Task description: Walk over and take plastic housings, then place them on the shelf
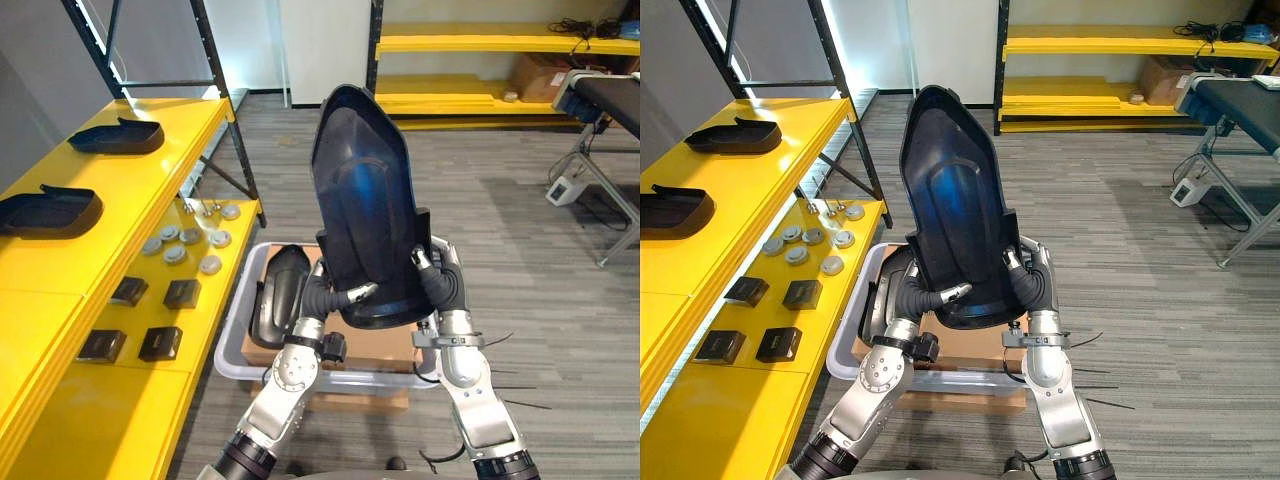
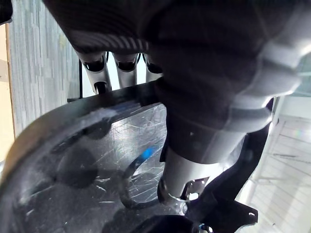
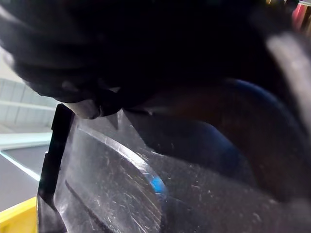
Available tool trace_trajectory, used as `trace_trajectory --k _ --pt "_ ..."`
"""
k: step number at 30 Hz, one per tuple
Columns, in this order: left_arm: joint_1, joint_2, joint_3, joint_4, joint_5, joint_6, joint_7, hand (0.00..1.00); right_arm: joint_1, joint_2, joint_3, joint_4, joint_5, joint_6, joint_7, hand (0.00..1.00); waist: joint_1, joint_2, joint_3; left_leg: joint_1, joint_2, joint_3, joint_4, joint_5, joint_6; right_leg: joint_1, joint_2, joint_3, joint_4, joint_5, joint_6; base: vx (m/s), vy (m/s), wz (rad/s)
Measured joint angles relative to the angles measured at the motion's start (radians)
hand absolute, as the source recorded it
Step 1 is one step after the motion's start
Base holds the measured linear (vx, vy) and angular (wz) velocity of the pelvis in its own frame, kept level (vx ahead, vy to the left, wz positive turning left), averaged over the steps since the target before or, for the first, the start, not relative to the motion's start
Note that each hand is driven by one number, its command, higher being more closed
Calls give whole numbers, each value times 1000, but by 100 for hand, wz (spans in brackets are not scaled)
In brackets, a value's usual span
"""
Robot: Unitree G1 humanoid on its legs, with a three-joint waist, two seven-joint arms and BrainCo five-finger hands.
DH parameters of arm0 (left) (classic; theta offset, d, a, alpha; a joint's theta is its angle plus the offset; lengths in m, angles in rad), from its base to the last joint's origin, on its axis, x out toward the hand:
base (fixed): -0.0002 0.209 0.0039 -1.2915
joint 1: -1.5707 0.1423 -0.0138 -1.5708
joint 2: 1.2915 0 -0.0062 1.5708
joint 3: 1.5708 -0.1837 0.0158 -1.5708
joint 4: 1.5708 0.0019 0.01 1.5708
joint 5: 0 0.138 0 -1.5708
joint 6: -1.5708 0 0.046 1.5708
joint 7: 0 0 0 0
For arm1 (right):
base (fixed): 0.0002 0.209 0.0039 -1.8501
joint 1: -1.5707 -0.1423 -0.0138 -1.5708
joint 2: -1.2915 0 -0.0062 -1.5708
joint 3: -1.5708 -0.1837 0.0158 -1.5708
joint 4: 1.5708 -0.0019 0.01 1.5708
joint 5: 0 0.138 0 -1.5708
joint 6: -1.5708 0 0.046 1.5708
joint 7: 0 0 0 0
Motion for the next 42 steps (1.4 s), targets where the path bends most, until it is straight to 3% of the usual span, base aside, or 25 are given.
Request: trace_trajectory --k 9,16,20,22,27,31,37,42 --pt "-14 17 6 2 2 12 -5 100 0 -2 8 -18 115 -16 14 0 -1 -3 -9 3 0 1 0 0 0 2 0 1 0 0 0 0 0 0" --pt "-14 -1 68 0 28 27 -46 100 0 -14 -41 -63 367 -60 128 0 0 -3 -9 13 0 1 0 0 0 5 0 1 1 0 0 0 0 0" --pt "-10 -12 117 -1 52 43 -65 100 -1 -25 -168 -216 532 -137 201 0 0 -3 -8 14 0 1 -1 0 0 5 0 2 2 0 0 0 0 0" --pt "14 -15 161 -1 54 43 -71 100 -12 -28 -313 -253 650 -199 218 0 -6 -4 -8 14 0 3 -2 0 0 5 0 4 2 0 0 0 0 0" --pt "83 -23 259 -33 54 43 -71 100 1 -29 -575 -202 756 -229 206 0 -26 -4 -8 11 1 5 -8 -1 1 3 1 6 2 -2 2 0 0 0" --pt "127 -24 325 -123 50 41 -84 100 74 -32 -720 14 740 -231 166 0 -30 -4 -8 -2 0 6 -8 -1 1 -13 1 7 2 -2 2 0 0 0" --pt "203 -31 417 -205 36 28 -103 100 194 -11 -774 459 634 -120 173 0 -36 -2 -9 -7 0 -4 -2 0 1 -16 0 -3 1 -2 2 9 -8 4" --pt "273 -27 451 -238 14 -3 -135 100 262 12 -742 852 518 -69 220 0 -33 -4 -7 -1 -1 -20 -2 -1 1 6 -3 -19 3 -9 2 -39 -5 9"
